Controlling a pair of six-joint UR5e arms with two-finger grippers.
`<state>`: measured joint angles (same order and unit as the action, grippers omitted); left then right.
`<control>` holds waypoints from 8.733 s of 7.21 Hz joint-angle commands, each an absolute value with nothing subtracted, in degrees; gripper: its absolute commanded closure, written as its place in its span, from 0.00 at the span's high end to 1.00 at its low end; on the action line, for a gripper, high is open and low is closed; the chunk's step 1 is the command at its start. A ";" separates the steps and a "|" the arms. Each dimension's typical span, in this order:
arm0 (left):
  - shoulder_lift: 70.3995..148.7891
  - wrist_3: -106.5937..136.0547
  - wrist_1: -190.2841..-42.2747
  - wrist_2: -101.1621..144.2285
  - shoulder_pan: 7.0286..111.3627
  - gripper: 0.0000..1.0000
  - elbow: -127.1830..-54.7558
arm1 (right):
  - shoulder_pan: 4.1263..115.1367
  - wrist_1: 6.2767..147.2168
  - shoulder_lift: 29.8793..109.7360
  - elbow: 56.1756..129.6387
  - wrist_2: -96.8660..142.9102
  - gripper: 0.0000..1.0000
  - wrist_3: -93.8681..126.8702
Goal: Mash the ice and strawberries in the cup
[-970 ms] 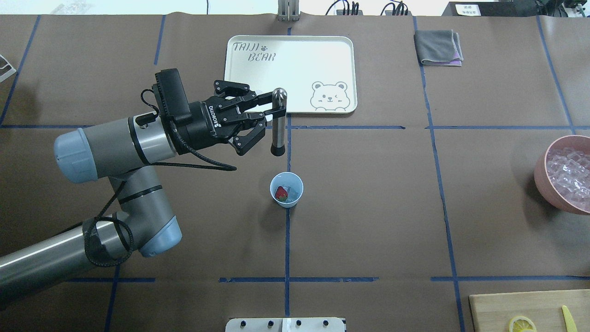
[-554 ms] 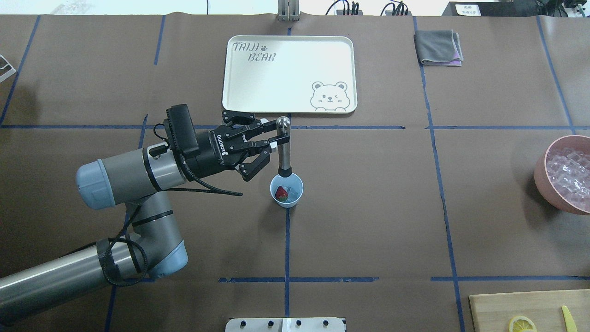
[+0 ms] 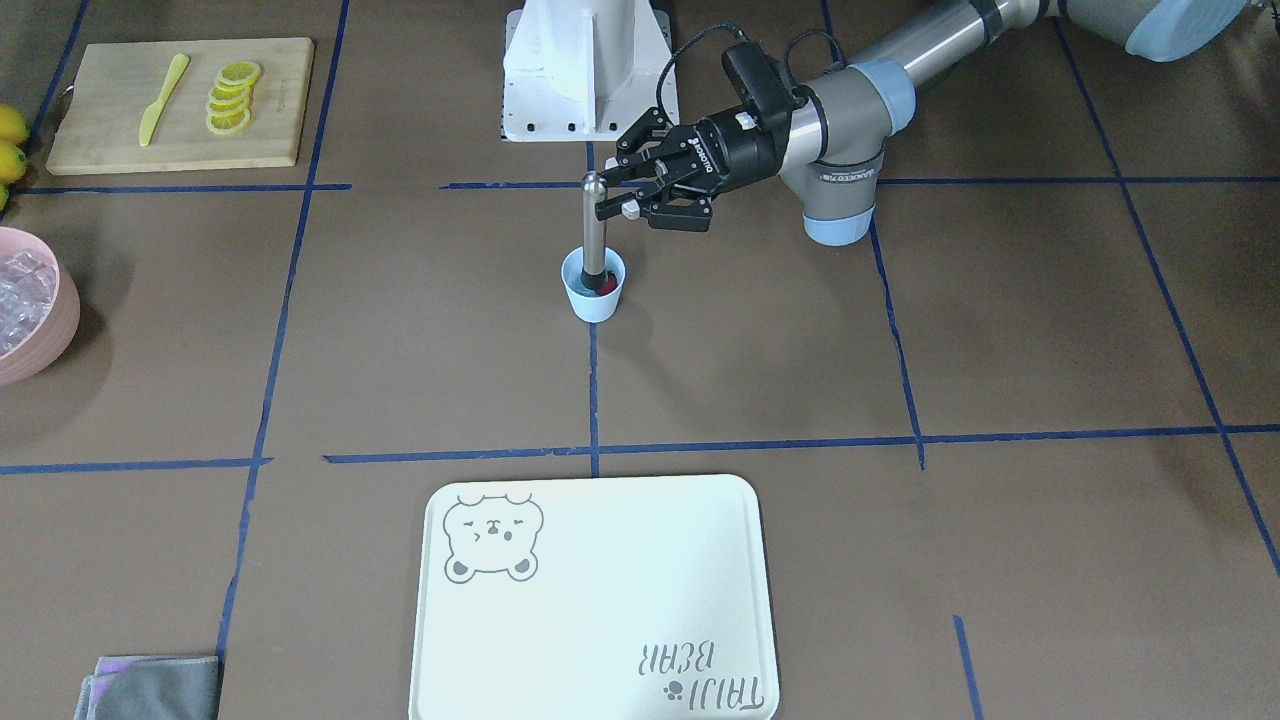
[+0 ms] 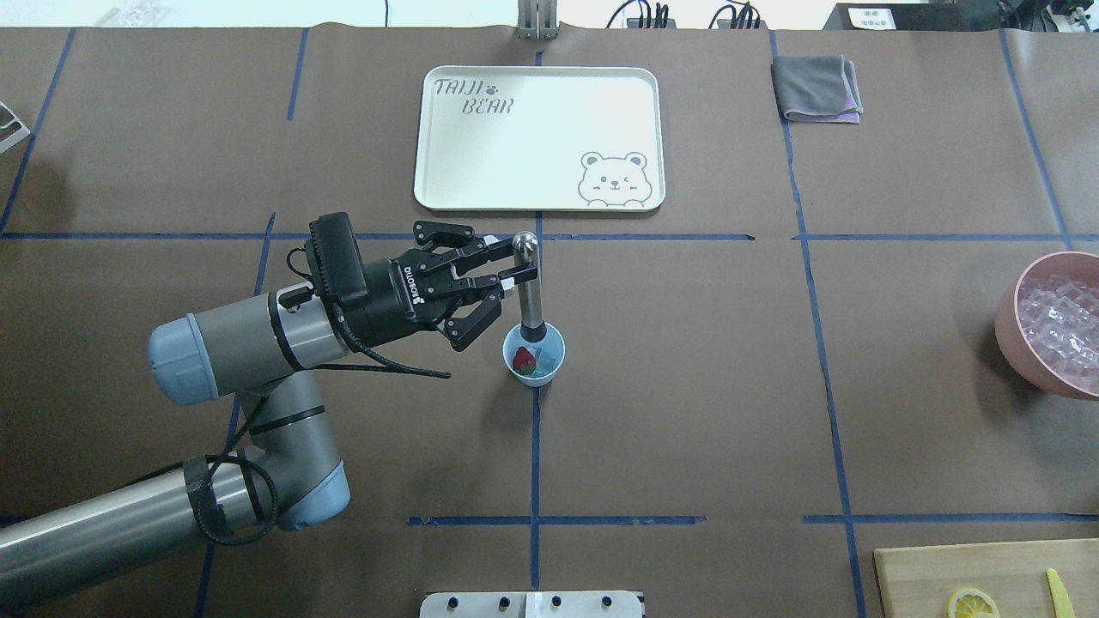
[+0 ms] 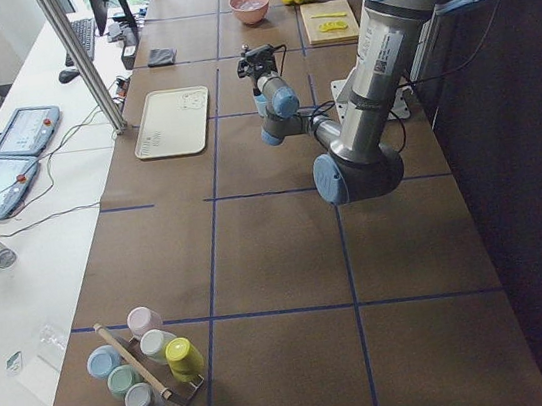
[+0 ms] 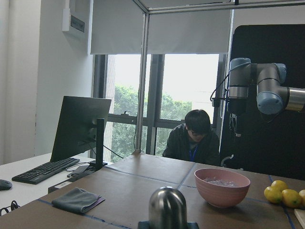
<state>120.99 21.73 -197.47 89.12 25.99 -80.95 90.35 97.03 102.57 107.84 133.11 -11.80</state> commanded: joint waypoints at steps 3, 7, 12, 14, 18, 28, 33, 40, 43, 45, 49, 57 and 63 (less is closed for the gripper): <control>119.36 21.18 -197.58 89.12 24.17 0.00 -80.33 | 90.35 97.03 102.66 107.58 133.07 0.99 -11.87; 119.35 21.18 -197.49 89.03 23.91 0.00 -80.42 | 90.35 97.03 102.57 107.49 133.07 0.99 -11.87; 119.36 22.32 -196.27 89.56 27.85 0.00 -84.10 | 90.35 97.03 102.48 107.58 133.07 0.99 -11.78; 119.18 22.41 -188.48 89.73 29.43 0.00 -86.73 | 90.35 97.03 102.48 107.58 133.15 0.99 -11.78; 114.87 26.81 -150.84 94.74 33.39 0.00 -105.43 | 90.35 97.03 102.39 107.49 133.15 0.99 -11.78; 107.55 7.74 -66.64 118.21 62.91 0.07 -119.45 | 90.35 96.94 102.57 107.84 133.24 0.99 -11.87; 90.98 12.09 -76.69 125.23 68.29 0.05 -113.21 | 90.35 96.94 102.48 107.75 133.24 0.99 -11.87; 86.92 29.09 -111.95 125.07 67.15 0.06 -90.89 | 90.35 96.94 102.48 108.02 133.24 0.99 -11.87; 89.28 29.09 -116.19 124.89 64.87 0.07 -84.66 | 90.35 96.94 102.57 108.02 133.24 0.99 -11.87; 90.35 28.92 -116.28 124.89 63.90 0.17 -83.24 | 90.35 96.94 102.48 108.02 133.24 0.99 -11.87; 89.82 29.00 -119.09 125.24 63.90 1.00 -83.32 | 90.35 96.94 102.48 108.72 133.24 0.99 -11.69; 94.89 -5.18 -81.83 132.89 88.11 1.00 -93.33 | 90.44 97.03 104.24 111.62 133.16 0.99 -11.34; 93.08 -10.19 -77.34 133.07 92.46 1.00 -94.74 | 90.35 97.12 96.70 105.75 132.19 0.99 -6.35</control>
